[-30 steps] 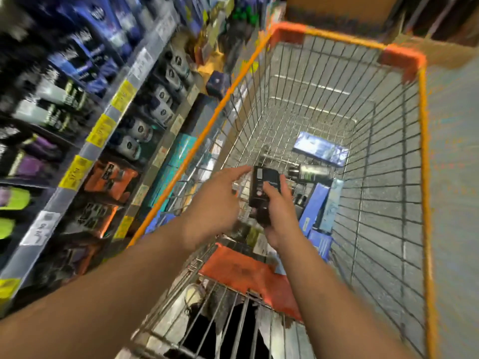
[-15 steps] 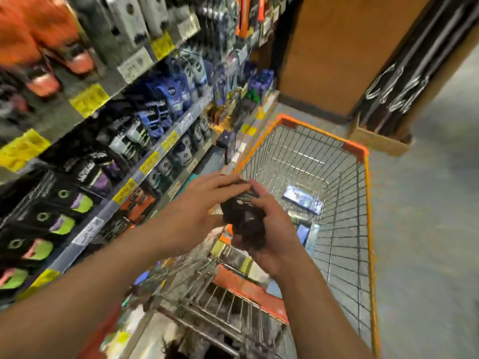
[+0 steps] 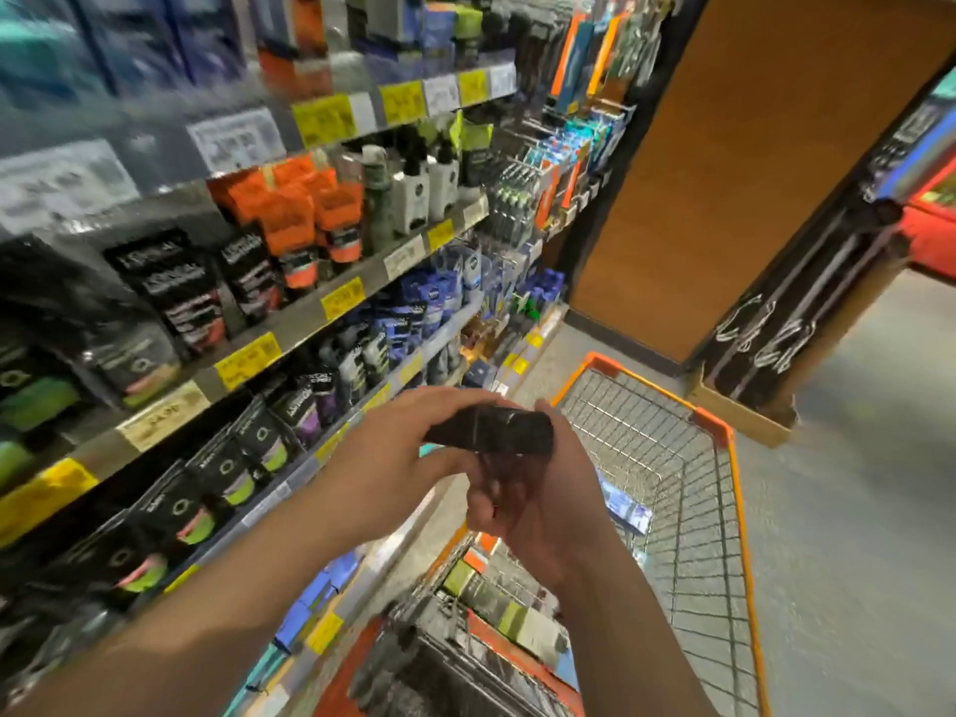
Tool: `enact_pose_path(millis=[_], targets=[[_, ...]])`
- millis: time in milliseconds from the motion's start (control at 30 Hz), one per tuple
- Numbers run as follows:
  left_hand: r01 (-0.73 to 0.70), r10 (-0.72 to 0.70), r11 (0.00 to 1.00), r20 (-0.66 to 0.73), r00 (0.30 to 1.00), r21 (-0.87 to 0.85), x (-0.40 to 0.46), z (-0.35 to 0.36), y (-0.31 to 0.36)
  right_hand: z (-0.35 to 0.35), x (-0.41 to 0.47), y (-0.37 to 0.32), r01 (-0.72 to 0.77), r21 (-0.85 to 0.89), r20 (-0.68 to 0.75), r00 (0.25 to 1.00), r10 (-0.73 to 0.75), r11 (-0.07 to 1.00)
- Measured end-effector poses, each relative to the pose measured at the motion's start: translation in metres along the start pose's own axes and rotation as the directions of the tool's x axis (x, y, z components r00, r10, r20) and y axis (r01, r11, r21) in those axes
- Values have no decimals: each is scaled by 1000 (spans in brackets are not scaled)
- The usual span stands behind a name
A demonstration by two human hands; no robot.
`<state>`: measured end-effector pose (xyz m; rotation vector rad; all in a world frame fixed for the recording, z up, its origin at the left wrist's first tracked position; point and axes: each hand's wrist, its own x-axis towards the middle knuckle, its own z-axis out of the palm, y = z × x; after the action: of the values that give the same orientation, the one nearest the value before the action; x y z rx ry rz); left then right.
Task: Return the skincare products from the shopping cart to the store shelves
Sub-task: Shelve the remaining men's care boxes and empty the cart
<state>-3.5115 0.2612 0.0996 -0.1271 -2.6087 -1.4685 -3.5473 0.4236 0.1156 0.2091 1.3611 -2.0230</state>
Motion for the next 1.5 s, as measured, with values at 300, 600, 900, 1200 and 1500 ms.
enact_pose_path(millis=[300, 600, 900, 1200, 1500], targets=[[39, -77, 979, -189, 979, -201, -36, -61, 19, 63, -17, 3, 83, -130, 99, 993, -71, 988], [83, -189, 931, -274, 943, -356, -63, -92, 38, 91, -34, -2, 183, -234, 265, 957, -118, 955], [133, -286, 911, -368, 885, -390, -91, -85, 65, 85, -59, -10, 398, -545, 385, 901, -201, 738], [176, -372, 901, -499, 782, -396, -142, -78, 95, 92, -64, 19, 539, -594, 487, 832, -266, 598], [162, -412, 901, -675, 612, -403, -221, -116, 96, 164, -76, 62, 596, -494, 668, 726, -163, 633]])
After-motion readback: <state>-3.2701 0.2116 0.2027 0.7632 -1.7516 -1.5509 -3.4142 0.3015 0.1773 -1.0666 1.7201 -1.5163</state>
